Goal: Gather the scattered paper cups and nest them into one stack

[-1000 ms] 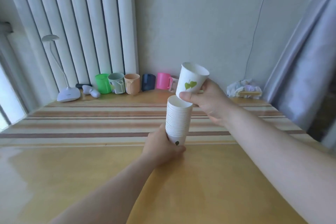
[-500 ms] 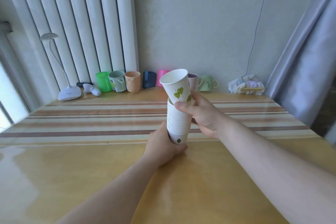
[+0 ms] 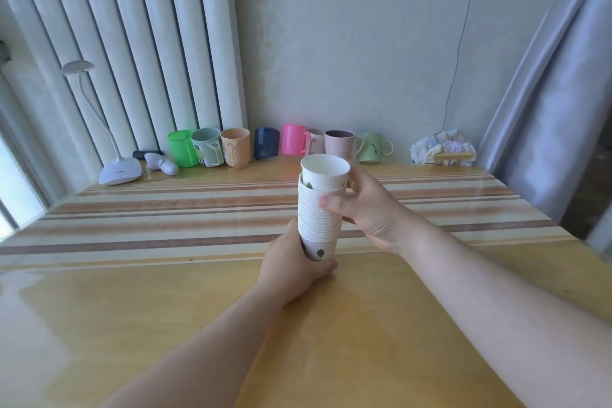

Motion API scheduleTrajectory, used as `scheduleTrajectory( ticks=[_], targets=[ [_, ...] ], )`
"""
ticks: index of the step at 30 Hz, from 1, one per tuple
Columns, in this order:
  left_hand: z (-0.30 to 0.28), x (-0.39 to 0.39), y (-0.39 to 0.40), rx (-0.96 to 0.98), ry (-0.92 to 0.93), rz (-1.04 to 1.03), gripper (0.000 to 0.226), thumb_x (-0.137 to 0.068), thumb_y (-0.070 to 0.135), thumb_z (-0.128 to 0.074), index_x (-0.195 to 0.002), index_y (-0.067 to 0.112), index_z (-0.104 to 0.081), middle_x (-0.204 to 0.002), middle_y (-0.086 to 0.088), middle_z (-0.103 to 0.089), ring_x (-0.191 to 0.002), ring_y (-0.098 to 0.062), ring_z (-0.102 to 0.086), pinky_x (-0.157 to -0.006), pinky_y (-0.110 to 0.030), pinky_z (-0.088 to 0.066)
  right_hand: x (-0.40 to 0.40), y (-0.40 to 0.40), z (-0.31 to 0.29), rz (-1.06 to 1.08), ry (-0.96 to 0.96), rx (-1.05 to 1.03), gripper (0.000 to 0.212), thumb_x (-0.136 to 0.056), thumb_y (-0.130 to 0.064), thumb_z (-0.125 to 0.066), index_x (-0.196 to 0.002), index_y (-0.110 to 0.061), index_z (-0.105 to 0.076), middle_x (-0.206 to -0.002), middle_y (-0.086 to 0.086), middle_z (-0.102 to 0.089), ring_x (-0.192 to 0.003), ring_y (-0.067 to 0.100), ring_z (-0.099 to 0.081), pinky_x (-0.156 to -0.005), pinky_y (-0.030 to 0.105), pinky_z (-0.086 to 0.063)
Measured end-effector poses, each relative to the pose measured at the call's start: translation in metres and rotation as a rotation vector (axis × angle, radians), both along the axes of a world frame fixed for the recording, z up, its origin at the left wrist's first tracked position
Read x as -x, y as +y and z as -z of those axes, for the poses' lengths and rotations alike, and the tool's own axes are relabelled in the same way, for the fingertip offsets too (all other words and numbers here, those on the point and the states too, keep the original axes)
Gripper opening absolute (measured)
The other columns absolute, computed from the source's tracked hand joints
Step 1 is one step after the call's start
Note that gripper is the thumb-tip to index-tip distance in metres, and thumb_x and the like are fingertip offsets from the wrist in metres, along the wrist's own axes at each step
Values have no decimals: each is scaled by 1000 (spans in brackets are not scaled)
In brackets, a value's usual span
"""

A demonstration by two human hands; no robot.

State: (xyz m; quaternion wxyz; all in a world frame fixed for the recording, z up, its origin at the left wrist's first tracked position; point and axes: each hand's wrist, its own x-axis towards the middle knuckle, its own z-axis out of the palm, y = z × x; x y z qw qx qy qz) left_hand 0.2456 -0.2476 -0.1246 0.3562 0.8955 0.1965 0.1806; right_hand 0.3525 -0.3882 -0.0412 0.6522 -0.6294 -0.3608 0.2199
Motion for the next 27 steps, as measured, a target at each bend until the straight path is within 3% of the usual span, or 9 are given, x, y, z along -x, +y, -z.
scheduleTrajectory(
  ticks=[4,7,10,14,18,21,23,27],
  targets=[
    [2,2,5,-24,18,33,65,-70,49,-90,-126,34,-59,-107,17,-74,-101,-13,-68,-82,-35,-56,5,-1,37,92,-173,322,74,-70,-23,-96,-134,-35,-62,-127,-13,-75,-115,11,-73,-92,28,-60],
    [-5,-4,14,-78,84,109,54,-69,43,-91,-117,35,-68,-101,17,-74,-96,-12,-67,-73,-27,-51,5,2,65,155,-211,414,68,-69,-31,-100,-127,-39,-65,-115,-18,-80,-103,2,-75,-90,29,-62],
    [-17,-20,21,-125,94,127,39,-73,30,-89,-105,33,-67,-89,17,-70,-86,-13,-65,-64,-21,-44,-8,9,70,254,-224,435,60,-65,-34,-97,-115,-41,-65,-108,-18,-80,-101,5,-76,-88,32,-63],
    [-24,-51,27,-79,23,103,53,-74,26,-92,-122,25,-69,-107,12,-76,-95,-12,-71,-83,-34,-59,-37,19,59,338,-251,435,57,-69,-29,-96,-117,-37,-65,-108,-17,-76,-103,9,-72,-79,31,-58],
    [-23,-79,29,-53,-27,96,49,-80,27,-87,-126,25,-69,-115,12,-76,-97,-14,-70,-85,-34,-59,-61,26,49,396,-273,445,58,-70,-34,-95,-121,-34,-67,-105,-24,-69,-100,0,-67,-69,24,-51],
    [-12,-89,33,-76,-5,78,52,-83,34,-83,-132,29,-67,-122,13,-75,-108,-18,-68,-89,-38,-56,-73,29,57,411,-278,480,62,-66,-40,-95,-121,-35,-67,-107,-23,-71,-102,2,-68,-73,24,-52],
    [-2,-89,36,-119,47,67,44,-84,46,-77,-126,33,-67,-116,13,-76,-108,-20,-67,-90,-41,-57,-74,30,65,399,-284,492,68,-65,-47,-96,-125,-35,-67,-113,-21,-74,-107,5,-70,-82,28,-56],
    [10,-87,36,-311,155,98,35,-94,49,-62,-120,26,-61,-113,5,-74,-118,-27,-57,-94,-43,-51,-69,26,80,368,-351,588,64,-79,-52,-87,-135,-34,-61,-114,-18,-70,-109,11,-65,-89,32,-52]
  ],
)
